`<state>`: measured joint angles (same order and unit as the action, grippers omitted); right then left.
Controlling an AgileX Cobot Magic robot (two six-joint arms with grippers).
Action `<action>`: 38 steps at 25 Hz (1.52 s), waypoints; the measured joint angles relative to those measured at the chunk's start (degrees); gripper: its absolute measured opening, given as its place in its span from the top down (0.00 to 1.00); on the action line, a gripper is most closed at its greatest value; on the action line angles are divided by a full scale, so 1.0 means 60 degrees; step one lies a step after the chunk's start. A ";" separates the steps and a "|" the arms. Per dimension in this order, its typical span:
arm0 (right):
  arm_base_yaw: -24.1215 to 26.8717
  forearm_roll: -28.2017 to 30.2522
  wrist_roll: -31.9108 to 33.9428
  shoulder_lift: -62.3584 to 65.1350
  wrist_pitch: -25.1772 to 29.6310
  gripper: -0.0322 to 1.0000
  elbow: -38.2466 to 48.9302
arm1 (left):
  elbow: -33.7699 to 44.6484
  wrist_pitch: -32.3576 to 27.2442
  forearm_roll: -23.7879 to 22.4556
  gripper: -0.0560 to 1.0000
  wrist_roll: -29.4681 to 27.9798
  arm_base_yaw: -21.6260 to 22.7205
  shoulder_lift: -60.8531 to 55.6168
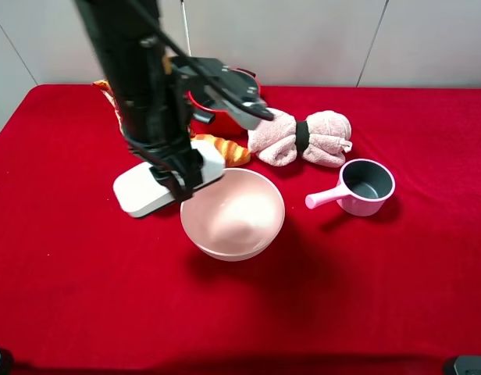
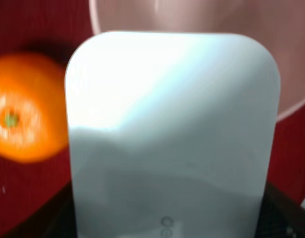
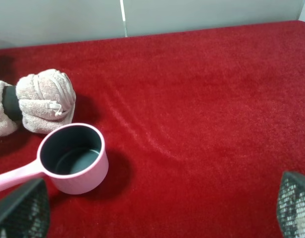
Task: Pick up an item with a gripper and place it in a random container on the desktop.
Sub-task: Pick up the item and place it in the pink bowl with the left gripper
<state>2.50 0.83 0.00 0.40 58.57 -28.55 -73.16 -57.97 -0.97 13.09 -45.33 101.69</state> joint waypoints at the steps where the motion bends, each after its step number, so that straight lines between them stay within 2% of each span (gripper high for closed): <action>1: 0.0000 0.0000 0.0000 0.0000 0.0000 0.30 0.0000 | -0.0134 0.0010 -0.0031 0.37 0.0000 -0.0087 0.0122; 12: 0.0000 0.0000 0.0000 0.0000 0.0000 0.30 0.0000 | -0.0856 0.0824 -0.0182 0.37 0.0000 -0.0839 0.1102; 27: 0.0000 -0.0018 0.0000 0.0000 0.0000 0.30 0.0000 | -0.0864 0.2005 -0.0049 0.37 0.0009 -0.1092 0.1653; 38: 0.0000 -0.0018 0.0000 0.0000 0.0000 0.30 0.0000 | -0.0864 0.2029 -0.0042 0.37 -0.0100 -0.1092 0.1663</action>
<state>2.50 0.72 0.00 0.40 58.57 -28.55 -78.34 -45.80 -1.22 12.49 -51.88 111.67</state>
